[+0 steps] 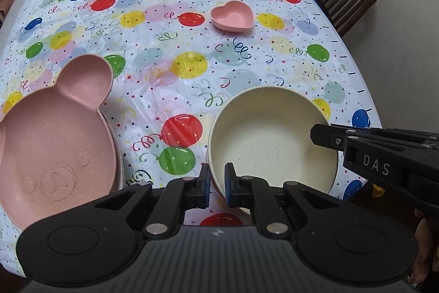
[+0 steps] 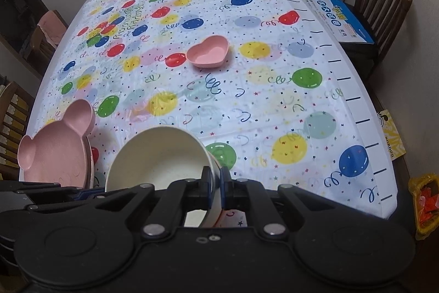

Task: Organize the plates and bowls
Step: 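Carry the cream bowl with both grippers toward the bear plate stack, then lower the cream bowl onto the pink bowl and open both grippers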

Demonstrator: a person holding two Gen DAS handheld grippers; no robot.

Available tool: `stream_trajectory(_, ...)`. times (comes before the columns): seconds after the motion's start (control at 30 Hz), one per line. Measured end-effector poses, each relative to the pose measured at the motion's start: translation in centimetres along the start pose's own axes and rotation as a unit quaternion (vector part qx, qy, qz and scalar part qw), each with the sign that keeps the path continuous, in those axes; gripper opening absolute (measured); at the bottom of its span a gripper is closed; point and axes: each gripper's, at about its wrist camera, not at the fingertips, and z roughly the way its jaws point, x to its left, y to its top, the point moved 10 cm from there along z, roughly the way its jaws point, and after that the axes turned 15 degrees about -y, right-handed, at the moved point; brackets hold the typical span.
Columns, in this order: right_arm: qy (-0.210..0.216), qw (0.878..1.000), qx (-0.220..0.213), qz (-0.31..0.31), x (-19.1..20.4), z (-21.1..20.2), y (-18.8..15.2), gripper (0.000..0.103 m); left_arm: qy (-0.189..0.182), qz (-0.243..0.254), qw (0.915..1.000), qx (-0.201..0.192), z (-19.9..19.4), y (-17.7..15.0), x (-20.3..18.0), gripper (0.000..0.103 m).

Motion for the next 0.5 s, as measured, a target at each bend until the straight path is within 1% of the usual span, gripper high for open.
stream_trajectory(0.23,0.006,1.000,0.004,0.004,-0.05,0.18,-0.04,0.006,0.000,-0.001,1.0000,0.005,0.28,-0.06,0.21,0.009)
stream_trajectory(0.5,0.011,1.000,0.002,0.002,-0.02,-0.15,0.28,0.017,0.001,0.002,1.0000,0.007,-0.09,-0.20,0.43,0.009)
